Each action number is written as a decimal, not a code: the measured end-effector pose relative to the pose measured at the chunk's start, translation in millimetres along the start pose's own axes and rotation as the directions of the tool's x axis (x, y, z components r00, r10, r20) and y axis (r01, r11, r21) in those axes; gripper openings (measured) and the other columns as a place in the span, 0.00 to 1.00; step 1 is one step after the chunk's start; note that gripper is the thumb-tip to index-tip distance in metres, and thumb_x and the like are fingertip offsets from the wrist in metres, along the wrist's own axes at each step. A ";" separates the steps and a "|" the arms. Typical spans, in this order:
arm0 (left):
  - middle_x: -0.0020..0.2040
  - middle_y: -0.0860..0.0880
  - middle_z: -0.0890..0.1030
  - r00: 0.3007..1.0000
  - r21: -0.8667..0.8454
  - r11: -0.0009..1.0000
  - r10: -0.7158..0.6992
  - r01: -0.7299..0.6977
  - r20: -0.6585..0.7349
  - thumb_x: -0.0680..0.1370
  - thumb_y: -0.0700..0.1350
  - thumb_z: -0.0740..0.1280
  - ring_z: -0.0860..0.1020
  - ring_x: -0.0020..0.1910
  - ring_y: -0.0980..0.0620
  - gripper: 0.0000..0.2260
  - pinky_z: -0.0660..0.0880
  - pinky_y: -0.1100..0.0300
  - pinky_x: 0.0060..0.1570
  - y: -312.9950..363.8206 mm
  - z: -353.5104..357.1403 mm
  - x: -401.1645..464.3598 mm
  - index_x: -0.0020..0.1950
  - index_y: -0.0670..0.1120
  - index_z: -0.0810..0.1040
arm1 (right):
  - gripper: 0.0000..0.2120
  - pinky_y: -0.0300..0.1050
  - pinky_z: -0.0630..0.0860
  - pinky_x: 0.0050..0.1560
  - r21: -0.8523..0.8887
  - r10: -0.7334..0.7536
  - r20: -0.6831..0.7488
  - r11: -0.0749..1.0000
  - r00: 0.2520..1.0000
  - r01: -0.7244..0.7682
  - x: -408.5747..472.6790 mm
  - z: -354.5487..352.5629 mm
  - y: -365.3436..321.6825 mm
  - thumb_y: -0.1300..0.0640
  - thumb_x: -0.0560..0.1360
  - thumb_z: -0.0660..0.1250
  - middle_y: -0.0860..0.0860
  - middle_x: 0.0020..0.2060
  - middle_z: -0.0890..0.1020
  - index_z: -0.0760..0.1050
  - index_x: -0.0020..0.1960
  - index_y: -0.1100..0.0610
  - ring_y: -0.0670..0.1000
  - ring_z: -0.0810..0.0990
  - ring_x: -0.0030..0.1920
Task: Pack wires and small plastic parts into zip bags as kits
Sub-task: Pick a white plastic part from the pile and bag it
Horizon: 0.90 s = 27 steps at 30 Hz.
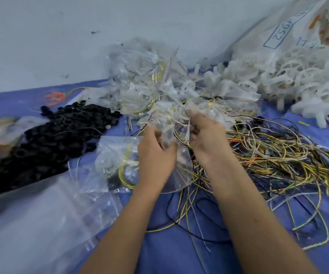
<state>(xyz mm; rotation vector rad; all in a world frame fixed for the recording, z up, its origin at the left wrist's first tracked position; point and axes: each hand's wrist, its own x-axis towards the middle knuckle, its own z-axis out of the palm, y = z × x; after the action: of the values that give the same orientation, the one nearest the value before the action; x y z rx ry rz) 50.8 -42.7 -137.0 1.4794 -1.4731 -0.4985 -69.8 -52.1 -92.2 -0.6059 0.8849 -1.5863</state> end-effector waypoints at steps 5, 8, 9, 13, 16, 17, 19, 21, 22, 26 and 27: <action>0.34 0.52 0.81 0.979 -0.200 0.973 -0.076 0.115 0.192 0.69 0.46 0.69 0.80 0.34 0.56 0.02 0.77 0.58 0.37 -10.9 -3.8 6.6 0.40 0.51 0.77 | 0.03 0.43 0.71 0.33 0.027 0.041 0.040 0.999 0.998 -0.042 3.9 -2.0 18.5 0.64 0.78 0.69 0.55 0.34 0.74 0.77 0.46 0.63 0.50 0.73 0.32; 0.32 0.53 0.81 0.964 -0.348 0.904 -0.193 0.248 0.183 0.71 0.42 0.70 0.79 0.31 0.53 0.03 0.78 0.51 0.38 -17.4 -6.2 11.7 0.38 0.49 0.79 | 0.07 0.45 0.73 0.36 -0.189 -0.078 0.023 0.979 0.997 0.081 3.6 -10.9 16.3 0.64 0.77 0.70 0.57 0.35 0.77 0.79 0.40 0.59 0.53 0.75 0.35; 0.30 0.53 0.80 0.960 -0.401 0.872 -0.244 0.280 0.139 0.72 0.41 0.71 0.78 0.30 0.54 0.05 0.76 0.53 0.37 -18.9 -7.0 13.6 0.37 0.49 0.80 | 0.10 0.44 0.69 0.35 -0.282 -0.122 0.033 0.951 0.992 0.126 2.3 -14.7 15.3 0.64 0.76 0.70 0.57 0.33 0.75 0.78 0.37 0.56 0.52 0.72 0.33; 0.26 0.56 0.76 0.932 -0.559 0.791 -0.352 0.248 -0.085 0.75 0.37 0.72 0.73 0.27 0.57 0.09 0.71 0.60 0.32 -23.9 -14.0 20.6 0.37 0.49 0.81 | 0.10 0.41 0.69 0.30 -0.713 -0.340 0.198 0.594 0.919 0.373 -0.5 -25.6 12.3 0.63 0.73 0.72 0.50 0.28 0.77 0.79 0.34 0.54 0.47 0.71 0.28; 0.27 0.58 0.74 0.932 -0.542 0.825 -0.307 0.160 -0.192 0.74 0.41 0.75 0.71 0.29 0.57 0.08 0.71 0.60 0.33 -23.3 -16.4 20.5 0.36 0.49 0.81 | 0.06 0.43 0.72 0.31 -0.844 -0.452 0.334 0.248 0.827 0.476 -1.3 -27.0 11.0 0.62 0.71 0.72 0.49 0.28 0.79 0.79 0.37 0.55 0.49 0.75 0.29; 0.27 0.58 0.75 0.929 -0.536 0.834 -0.293 0.133 -0.226 0.74 0.42 0.75 0.71 0.29 0.58 0.08 0.71 0.62 0.33 -22.3 -16.2 19.9 0.36 0.49 0.81 | 0.06 0.44 0.72 0.31 -0.852 -0.481 0.354 0.187 0.802 0.489 -1.8 -27.0 10.4 0.63 0.71 0.73 0.49 0.27 0.78 0.79 0.37 0.55 0.50 0.75 0.29; 0.27 0.58 0.75 0.925 -0.500 0.862 -0.251 0.079 -0.286 0.74 0.42 0.76 0.71 0.28 0.60 0.09 0.69 0.67 0.31 -20.1 -15.1 18.6 0.36 0.50 0.80 | 0.05 0.43 0.71 0.31 -0.851 -0.504 0.377 0.142 0.777 0.505 -2.3 -27.1 9.3 0.63 0.71 0.73 0.49 0.27 0.78 0.80 0.38 0.56 0.49 0.73 0.28; 0.27 0.56 0.74 0.931 -0.470 0.882 -0.191 0.025 -0.310 0.74 0.41 0.75 0.70 0.27 0.60 0.09 0.68 0.69 0.30 -18.2 -13.6 17.1 0.36 0.48 0.80 | 0.05 0.40 0.71 0.31 -0.820 -0.480 0.398 0.197 0.782 0.538 -3.6 -25.3 9.3 0.63 0.72 0.73 0.48 0.27 0.78 0.80 0.38 0.56 0.46 0.73 0.28; 0.28 0.55 0.74 0.939 -0.455 0.891 -0.156 -0.001 -0.308 0.75 0.40 0.75 0.70 0.27 0.60 0.09 0.68 0.69 0.30 -17.5 -13.0 16.0 0.37 0.47 0.80 | 0.05 0.38 0.72 0.31 -0.792 -0.456 0.407 0.256 0.792 0.554 -5.2 -23.2 9.5 0.63 0.72 0.73 0.48 0.28 0.80 0.81 0.38 0.55 0.45 0.75 0.29; 0.28 0.55 0.76 0.967 -0.344 0.936 -0.013 -0.079 -0.256 0.76 0.43 0.75 0.73 0.28 0.59 0.10 0.69 0.66 0.31 -13.7 -9.9 10.1 0.37 0.50 0.79 | 0.06 0.34 0.72 0.32 -0.652 -0.400 0.426 0.486 0.812 0.582 -10.8 -14.7 7.9 0.62 0.74 0.74 0.46 0.30 0.82 0.83 0.40 0.54 0.42 0.77 0.30; 0.28 0.55 0.76 0.969 -0.325 0.942 0.002 -0.084 -0.247 0.76 0.44 0.75 0.74 0.28 0.58 0.10 0.69 0.65 0.31 -12.8 -9.2 9.2 0.37 0.51 0.79 | 0.05 0.35 0.73 0.33 -0.626 -0.390 0.432 0.520 0.813 0.581 -11.4 -13.5 7.7 0.62 0.75 0.74 0.46 0.30 0.82 0.83 0.41 0.55 0.42 0.77 0.31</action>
<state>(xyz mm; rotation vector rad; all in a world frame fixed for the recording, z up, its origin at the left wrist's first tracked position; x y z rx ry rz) 66.9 -50.6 -140.3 1.1904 -1.1599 -0.4927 -73.6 -38.5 -105.4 -1.7487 1.2448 -1.5379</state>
